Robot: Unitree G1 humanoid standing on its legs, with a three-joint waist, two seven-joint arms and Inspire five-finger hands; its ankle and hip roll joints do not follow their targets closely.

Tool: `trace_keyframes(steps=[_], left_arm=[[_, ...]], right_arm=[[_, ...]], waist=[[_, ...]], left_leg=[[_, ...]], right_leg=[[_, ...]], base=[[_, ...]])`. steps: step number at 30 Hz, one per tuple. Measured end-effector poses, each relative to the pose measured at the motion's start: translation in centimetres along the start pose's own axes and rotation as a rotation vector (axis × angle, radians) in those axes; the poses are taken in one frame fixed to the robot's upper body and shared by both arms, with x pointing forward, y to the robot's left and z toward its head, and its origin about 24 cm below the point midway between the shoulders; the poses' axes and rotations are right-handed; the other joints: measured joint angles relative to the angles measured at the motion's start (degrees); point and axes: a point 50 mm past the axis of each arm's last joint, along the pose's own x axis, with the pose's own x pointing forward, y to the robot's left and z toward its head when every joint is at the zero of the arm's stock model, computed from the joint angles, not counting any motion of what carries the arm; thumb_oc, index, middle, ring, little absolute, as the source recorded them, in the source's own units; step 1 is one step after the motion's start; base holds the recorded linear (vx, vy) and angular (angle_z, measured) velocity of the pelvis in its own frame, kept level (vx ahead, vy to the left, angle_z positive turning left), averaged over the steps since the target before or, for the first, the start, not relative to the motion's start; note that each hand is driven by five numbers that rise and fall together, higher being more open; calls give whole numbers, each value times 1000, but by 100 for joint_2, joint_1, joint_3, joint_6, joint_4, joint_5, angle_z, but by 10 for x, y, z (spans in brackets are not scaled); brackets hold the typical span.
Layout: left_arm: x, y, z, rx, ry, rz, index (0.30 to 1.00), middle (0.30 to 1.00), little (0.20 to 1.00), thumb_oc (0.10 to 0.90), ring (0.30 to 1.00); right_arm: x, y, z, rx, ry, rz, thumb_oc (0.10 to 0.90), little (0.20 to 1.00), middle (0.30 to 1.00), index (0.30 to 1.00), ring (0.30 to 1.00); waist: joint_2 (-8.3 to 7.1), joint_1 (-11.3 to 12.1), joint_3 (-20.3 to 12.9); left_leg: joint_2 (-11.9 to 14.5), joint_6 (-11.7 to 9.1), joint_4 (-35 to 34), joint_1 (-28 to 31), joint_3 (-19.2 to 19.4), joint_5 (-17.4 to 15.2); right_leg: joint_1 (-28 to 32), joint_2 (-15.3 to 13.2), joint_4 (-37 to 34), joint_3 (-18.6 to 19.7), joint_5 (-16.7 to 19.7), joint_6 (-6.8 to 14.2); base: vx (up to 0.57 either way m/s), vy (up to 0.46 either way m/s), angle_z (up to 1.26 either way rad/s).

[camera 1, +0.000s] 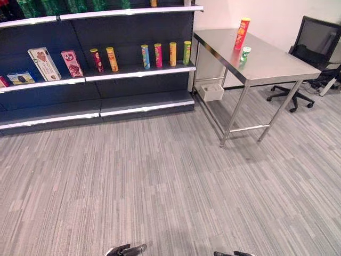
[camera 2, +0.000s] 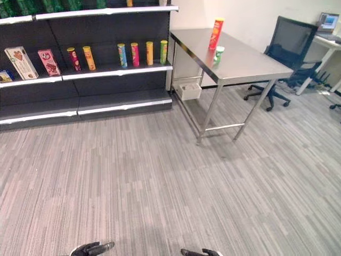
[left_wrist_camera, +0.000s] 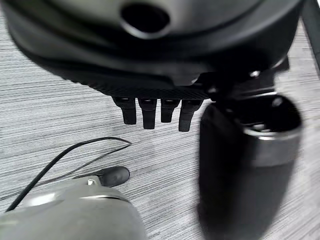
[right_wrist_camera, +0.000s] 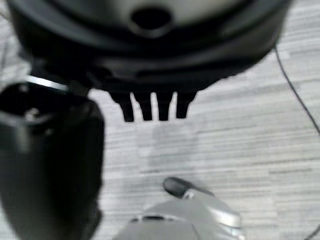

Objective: Put the goods on the table back onto the shelves and tidy them up.

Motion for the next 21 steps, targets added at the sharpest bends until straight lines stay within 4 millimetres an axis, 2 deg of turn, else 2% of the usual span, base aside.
trace_keyframes(steps=[3,8,12,21], left_arm=[[0,1,1,0,-11,-1,900,900,900,800,900],[-1,-1,4,-23,-31,-17,900,900,900,800,900],[-1,-1,3,-37,-27,-17,900,900,900,800,900],[-2,2,-8,-52,7,-6,900,900,900,800,900]], right_arm=[[0,0,3,6,-12,2,800,900,900,900,900],[0,-2,10,11,-43,-1,800,900,900,900,900],[0,-11,12,3,-47,-15,800,900,900,900,900],[0,-12,9,1,-36,-17,800,900,900,900,900]], waist=[[5,-85,2],[-1,-100,7],[12,-96,162],[-11,-91,183]], left_leg=[[3,-35,-90,48,5,25],[6,-71,-179,114,20,52],[6,-74,-204,217,16,50],[5,-96,-258,231,-27,67]], right_leg=[[152,35,-299,7,137,1],[247,58,-482,17,199,-4],[360,62,-510,13,199,1],[362,68,-511,5,188,12]], base=[[0,0,0],[-1,-3,-1],[4,-19,1],[0,-57,2]])
